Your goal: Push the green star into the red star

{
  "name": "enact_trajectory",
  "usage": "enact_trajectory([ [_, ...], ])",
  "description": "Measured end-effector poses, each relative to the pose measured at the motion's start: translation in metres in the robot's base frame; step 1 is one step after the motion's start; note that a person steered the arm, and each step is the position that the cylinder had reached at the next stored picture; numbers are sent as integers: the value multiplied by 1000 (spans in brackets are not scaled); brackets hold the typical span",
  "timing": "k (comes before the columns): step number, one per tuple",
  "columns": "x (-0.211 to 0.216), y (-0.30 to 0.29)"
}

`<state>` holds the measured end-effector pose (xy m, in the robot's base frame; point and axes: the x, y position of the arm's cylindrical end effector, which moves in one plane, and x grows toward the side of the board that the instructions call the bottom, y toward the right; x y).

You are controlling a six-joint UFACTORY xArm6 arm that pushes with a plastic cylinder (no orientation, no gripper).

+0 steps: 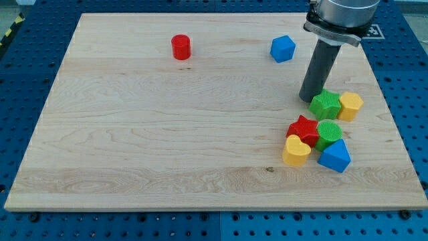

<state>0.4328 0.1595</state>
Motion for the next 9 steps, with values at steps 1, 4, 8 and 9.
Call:
enact_trajectory([
  [1, -20, -1],
  [4, -25, 68],
  [8, -1, 59],
  [9, 4, 49],
])
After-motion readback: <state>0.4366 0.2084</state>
